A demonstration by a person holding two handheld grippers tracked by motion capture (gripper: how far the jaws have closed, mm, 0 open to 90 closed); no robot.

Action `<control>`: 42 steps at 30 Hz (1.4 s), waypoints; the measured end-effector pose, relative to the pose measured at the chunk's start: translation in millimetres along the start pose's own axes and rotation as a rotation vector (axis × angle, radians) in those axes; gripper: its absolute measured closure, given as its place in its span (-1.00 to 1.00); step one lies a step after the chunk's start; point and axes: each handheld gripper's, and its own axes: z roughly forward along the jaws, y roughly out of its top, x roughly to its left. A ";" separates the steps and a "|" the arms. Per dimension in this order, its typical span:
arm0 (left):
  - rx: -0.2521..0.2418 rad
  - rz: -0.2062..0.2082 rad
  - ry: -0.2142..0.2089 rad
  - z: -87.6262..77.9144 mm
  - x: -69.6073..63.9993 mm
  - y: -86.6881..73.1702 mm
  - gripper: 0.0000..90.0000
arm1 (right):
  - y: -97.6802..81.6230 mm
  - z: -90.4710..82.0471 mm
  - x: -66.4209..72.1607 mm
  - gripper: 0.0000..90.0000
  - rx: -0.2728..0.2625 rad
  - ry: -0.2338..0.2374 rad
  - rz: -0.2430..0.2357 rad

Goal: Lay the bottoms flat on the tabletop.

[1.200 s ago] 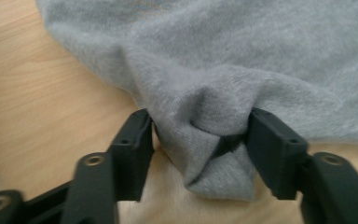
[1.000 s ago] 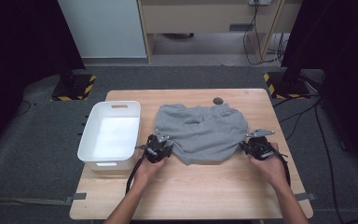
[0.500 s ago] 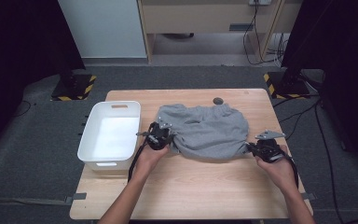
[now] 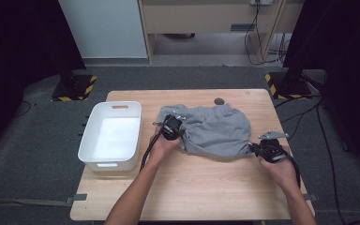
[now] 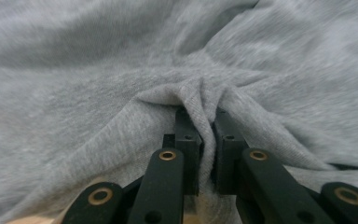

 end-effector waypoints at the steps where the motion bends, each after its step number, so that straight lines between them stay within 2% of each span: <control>1: 0.000 0.000 0.002 3.1 1.4 -1.3 0.83 | 0.1 0.6 0.3 0.85 -0.002 -0.001 -0.003; 3: -0.017 -0.012 -0.006 6.0 4.6 -2.3 0.84 | 0.6 -0.1 1.2 0.85 -0.006 0.000 -0.005; 6: -0.041 -0.006 0.004 9.6 8.7 -1.5 0.84 | 0.3 -2.5 2.4 0.85 -0.008 0.003 -0.004; 10: -0.069 -0.022 0.003 12.8 14.2 -2.5 0.83 | -2.5 -5.9 3.2 0.85 -0.011 0.006 -0.002; 14: -0.066 -0.034 0.004 7.8 15.5 -3.7 0.66 | -2.6 -8.4 5.6 0.85 -0.013 0.010 -0.005; 18: -0.097 -0.029 0.017 -5.0 10.6 -8.7 0.42 | -1.4 -6.6 6.4 0.85 -0.016 0.008 -0.011; 21: -0.125 -0.061 0.017 -14.8 7.8 -14.3 0.20 | -0.4 -6.3 7.7 0.85 -0.016 0.009 -0.010; 22: -0.135 -0.060 0.012 -18.2 6.0 -16.3 0.14 | -0.2 -6.8 7.5 0.85 -0.018 0.006 -0.008; 24: -0.146 -0.043 0.006 -24.0 2.1 -19.6 0.07 | -0.7 -7.4 7.0 0.85 -0.022 0.004 -0.007; 27: -0.161 -0.021 0.019 -35.8 -4.4 -25.7 -0.05 | -1.2 -7.4 6.1 0.85 -0.021 0.000 -0.006; 31: -0.177 -0.049 0.031 -47.7 -7.6 -34.0 -0.21 | -1.1 -6.6 5.5 0.85 -0.018 0.000 -0.008; 32: -0.180 -0.044 0.038 -49.7 -7.9 -35.4 -0.26 | -1.1 -6.4 5.8 0.85 -0.017 0.000 -0.006; 34: -0.182 -0.042 0.055 -53.1 -9.0 -38.5 -0.28 | -1.0 -5.9 6.1 0.85 -0.018 -0.005 -0.007; 36: -0.189 -0.061 0.047 -56.2 -12.2 -45.1 -0.24 | -1.0 -6.3 6.0 0.85 -0.019 -0.003 -0.008; 38: -0.187 -0.062 0.051 -57.2 -17.4 -50.7 -0.18 | -1.0 -6.9 5.2 0.85 -0.022 -0.001 -0.009; 42: -0.174 -0.035 0.025 -54.7 -28.2 -60.0 -0.01 | -1.3 -6.5 4.9 0.85 -0.020 -0.002 -0.004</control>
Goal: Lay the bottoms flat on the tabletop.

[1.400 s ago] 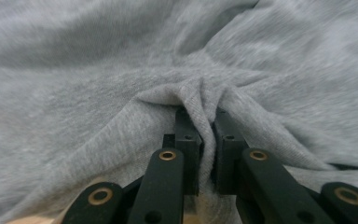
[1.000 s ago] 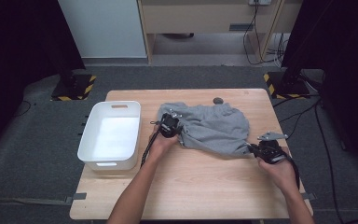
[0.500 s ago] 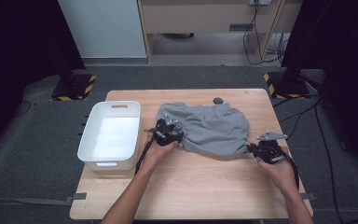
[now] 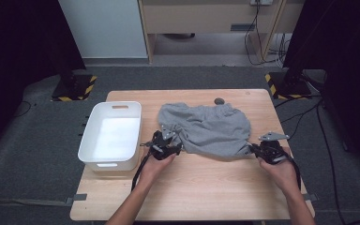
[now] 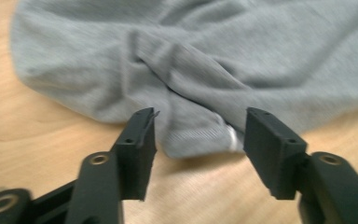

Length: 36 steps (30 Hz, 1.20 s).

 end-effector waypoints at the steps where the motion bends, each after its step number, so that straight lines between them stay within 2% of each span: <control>1: 0.006 0.001 -0.004 1.8 -1.0 -1.2 -0.01 | -0.1 0.3 0.0 0.85 0.000 -0.001 -0.002; 7: 0.012 0.006 -0.007 11.1 -5.2 -0.3 -0.01 | 0.1 0.3 -0.1 0.85 0.000 0.001 0.002; 10: 0.032 0.013 -0.004 19.1 -6.5 0.8 -0.01 | 0.2 0.8 -0.1 0.84 0.001 0.001 0.001; 15: 0.051 0.006 -0.013 27.9 -7.8 -0.6 0.14 | 0.6 -0.2 0.6 0.84 -0.006 0.005 -0.002; 18: 0.054 0.025 -0.010 30.6 -9.8 -1.9 0.18 | 0.6 0.1 0.3 0.84 -0.008 0.006 0.002; 19: 0.052 0.014 -0.017 31.1 -8.9 -2.0 0.20 | 0.6 0.2 0.4 0.84 -0.007 0.008 0.002; 24: 0.045 0.014 -0.034 31.5 -7.1 -2.5 0.42 | 0.9 0.1 0.9 0.84 -0.008 0.009 0.003; 28: 0.049 0.008 -0.045 29.7 -4.0 -3.2 0.73 | 0.9 0.1 1.1 0.84 -0.008 0.011 0.001; 32: 0.069 0.004 -0.045 25.6 -1.8 -2.3 0.81 | 0.7 0.5 0.8 0.84 -0.007 0.010 0.005; 36: 0.055 0.010 -0.040 17.5 -1.3 -1.9 0.82 | 1.0 0.9 0.4 0.84 -0.008 0.005 0.005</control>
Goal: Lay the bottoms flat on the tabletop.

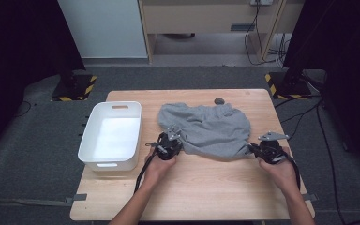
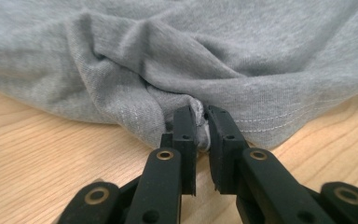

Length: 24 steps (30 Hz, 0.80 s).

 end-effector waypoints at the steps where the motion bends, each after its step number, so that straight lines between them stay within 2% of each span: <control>1: -0.006 0.000 0.006 -2.7 0.4 0.3 0.82 | 0.0 0.1 -0.4 0.84 0.001 0.001 -0.001; 6: -0.011 0.002 0.048 -14.0 10.0 1.2 0.83 | -0.2 2.0 -2.3 0.84 0.012 -0.007 -0.002; 11: 0.002 -0.018 0.075 -15.1 21.3 0.3 0.84 | 2.7 3.3 -6.4 0.84 0.019 -0.015 0.004; 14: 0.016 -0.017 0.084 -12.0 23.7 1.6 0.84 | 3.6 4.6 -10.9 0.85 0.037 -0.032 0.010; 19: 0.032 -0.006 0.100 -3.1 24.7 6.1 0.84 | -0.9 -2.9 -23.0 0.85 0.059 -0.062 0.030; 21: 0.034 -0.010 0.107 4.5 26.6 12.2 0.84 | -5.0 -7.0 -28.4 0.85 0.063 -0.077 0.037; 24: 0.041 0.005 0.115 12.5 27.1 19.2 0.85 | -12.1 -13.8 -37.3 0.85 0.061 -0.092 0.063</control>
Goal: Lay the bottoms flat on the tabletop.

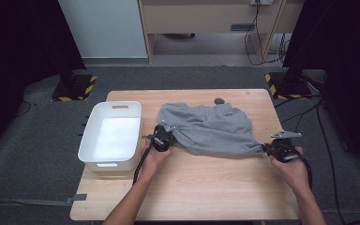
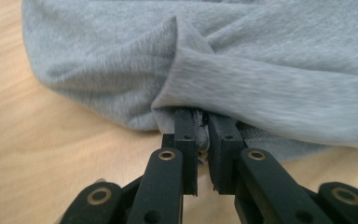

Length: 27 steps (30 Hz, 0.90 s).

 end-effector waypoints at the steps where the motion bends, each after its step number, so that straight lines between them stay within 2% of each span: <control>1: 0.000 0.000 -0.001 2.7 0.1 2.2 0.85 | -1.7 -0.7 -2.5 0.85 -0.002 -0.006 0.003; 6: 0.017 0.014 0.007 16.2 -1.7 10.1 0.85 | -5.4 -5.3 -8.2 0.85 0.002 -0.015 0.019; 8: 0.017 0.018 -0.001 15.2 -4.1 10.8 0.85 | -5.6 -7.8 -6.7 0.85 -0.004 -0.013 0.020; 11: 0.001 0.023 -0.032 2.7 -8.1 8.6 0.84 | -5.1 -11.9 3.5 0.85 -0.009 0.012 -0.018; 13: -0.023 0.056 -0.041 -15.6 -12.0 6.5 0.84 | -4.4 -15.0 11.4 0.84 -0.020 0.025 -0.035; 16: -0.051 0.048 -0.064 -37.3 -12.7 1.7 0.84 | -3.4 -16.7 18.2 0.84 -0.033 0.032 -0.047; 18: -0.048 0.055 -0.064 -47.1 -11.5 -3.4 0.84 | -2.8 -16.1 21.8 0.84 -0.028 0.037 -0.050; 21: -0.033 0.053 -0.060 -52.4 -8.2 -10.2 0.84 | -1.4 -14.9 26.0 0.84 -0.026 0.046 -0.057; 24: -0.025 0.058 -0.035 -58.5 -2.9 -14.0 0.84 | -1.8 -16.7 21.5 0.84 -0.016 0.029 -0.051; 27: -0.039 0.047 -0.017 -67.2 3.7 -13.8 0.84 | -5.9 -19.5 6.7 0.85 -0.004 -0.010 -0.023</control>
